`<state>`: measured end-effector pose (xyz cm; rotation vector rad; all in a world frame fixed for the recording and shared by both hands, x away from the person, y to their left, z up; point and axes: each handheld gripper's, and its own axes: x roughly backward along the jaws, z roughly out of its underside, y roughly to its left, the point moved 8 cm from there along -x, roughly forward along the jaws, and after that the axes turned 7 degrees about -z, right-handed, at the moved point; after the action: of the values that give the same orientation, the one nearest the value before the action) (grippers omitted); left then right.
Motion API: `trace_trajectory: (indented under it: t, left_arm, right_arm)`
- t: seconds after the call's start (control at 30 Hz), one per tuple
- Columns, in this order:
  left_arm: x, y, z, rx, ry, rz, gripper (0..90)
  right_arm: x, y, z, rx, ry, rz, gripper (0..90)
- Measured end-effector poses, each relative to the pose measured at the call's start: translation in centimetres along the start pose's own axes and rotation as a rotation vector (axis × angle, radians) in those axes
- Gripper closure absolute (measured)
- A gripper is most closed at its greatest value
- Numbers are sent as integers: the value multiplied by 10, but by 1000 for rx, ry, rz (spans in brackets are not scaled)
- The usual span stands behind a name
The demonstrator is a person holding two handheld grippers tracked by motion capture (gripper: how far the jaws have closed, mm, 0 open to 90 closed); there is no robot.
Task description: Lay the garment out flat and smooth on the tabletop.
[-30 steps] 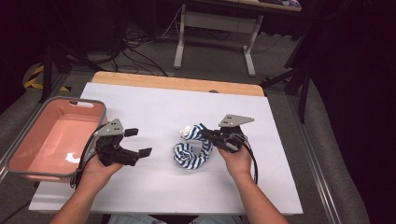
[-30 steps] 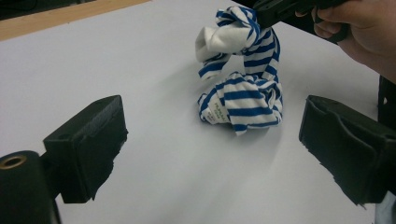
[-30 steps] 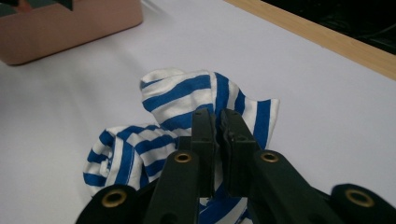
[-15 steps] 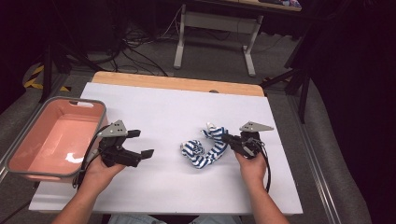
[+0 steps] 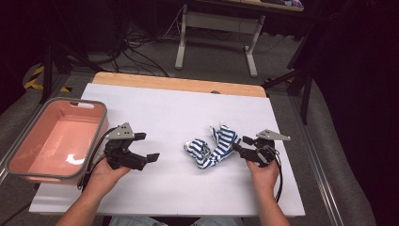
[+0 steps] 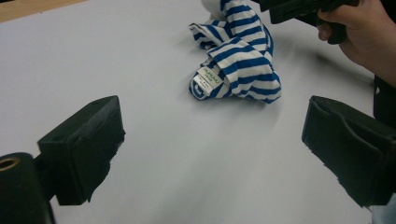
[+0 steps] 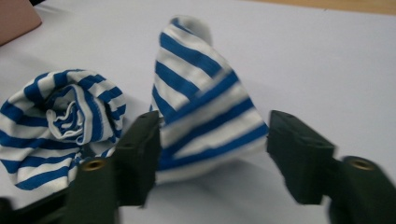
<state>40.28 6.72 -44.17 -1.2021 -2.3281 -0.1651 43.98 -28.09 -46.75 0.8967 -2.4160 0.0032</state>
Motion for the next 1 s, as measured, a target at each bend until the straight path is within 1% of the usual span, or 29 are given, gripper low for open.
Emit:
trace_trajectory:
  t: [0.07,0.1,0.13,0.17,0.2,0.23,0.27,0.3,0.33,0.37,0.4,0.47,0.5,0.57,0.6,0.63,0.67,0.7,0.77,0.8,0.83,0.87,0.9,0.97,1.0]
  left_arm:
    - [-4,-2,-1,2,1,13,39]
    - [-4,-2,-1,2,1,13,33]
    - [-6,-4,-3,7,0,24,33]
    - [-8,-6,-4,7,2,33,20]
    - [-11,-8,-7,6,-1,41,20]
    - [-13,-10,-9,3,-3,47,17]
    - [-16,-12,-11,-1,2,53,17]
    - [-22,-16,-16,-10,2,70,21]
    - [-22,-16,-16,-10,2,70,24]
    - [-29,-21,-21,-16,4,92,29]
    - [-29,-21,-21,-16,4,92,34]
    - [-38,-26,-27,-27,11,110,39]
    - [-42,-28,-31,-45,18,116,41]
    - [-49,-32,-37,-64,21,121,60]
    - [-56,-37,-44,-78,27,135,67]
    - [-56,-37,-44,-78,27,135,74]
    - [-61,-40,-49,-88,31,140,74]
    - [-64,-42,-51,-99,35,141,96]
    - [-73,-45,-57,-124,47,138,116]
    - [-78,-46,-60,-131,53,141,116]
    - [-82,-47,-62,-134,60,144,141]
    - [-91,-48,-66,-143,78,147,151]
    - [-91,-48,-66,-143,78,147,161]
    - [-101,-50,-69,-150,96,156,173]
    - [-106,-51,-70,-157,109,155,199]
  right_arm:
    - [4,0,1,18,-12,9,184]
    - [4,0,1,18,-12,9,184]
    - [6,1,3,29,-13,15,150]
    - [9,2,5,52,-8,19,88]
    - [9,2,5,52,-8,19,88]
    - [10,3,9,68,3,16,46]
    - [10,3,9,68,3,16,46]
    - [11,3,13,89,11,9,39]
    - [11,3,13,89,11,9,39]
    - [11,2,18,103,19,8,38]
    - [12,1,21,104,21,5,39]
    - [11,-1,23,103,21,2,39]
    - [11,-2,25,101,19,-3,44]
    - [12,-3,28,105,20,-11,59]
    - [12,-3,28,106,16,-15,64]
    - [12,-3,28,106,16,-15,64]
    - [12,-3,28,105,13,-22,72]
    - [12,-2,28,106,4,-36,89]
    - [11,-1,28,110,-2,-44,103]
    - [11,-1,28,110,-2,-44,103]
    - [11,0,29,113,-3,-51,112]
    - [11,0,29,114,-4,-53,116]
    - [11,0,28,115,-8,-55,121]
    - [11,0,28,113,-12,-58,124]
    - [12,0,28,111,-23,-69,128]
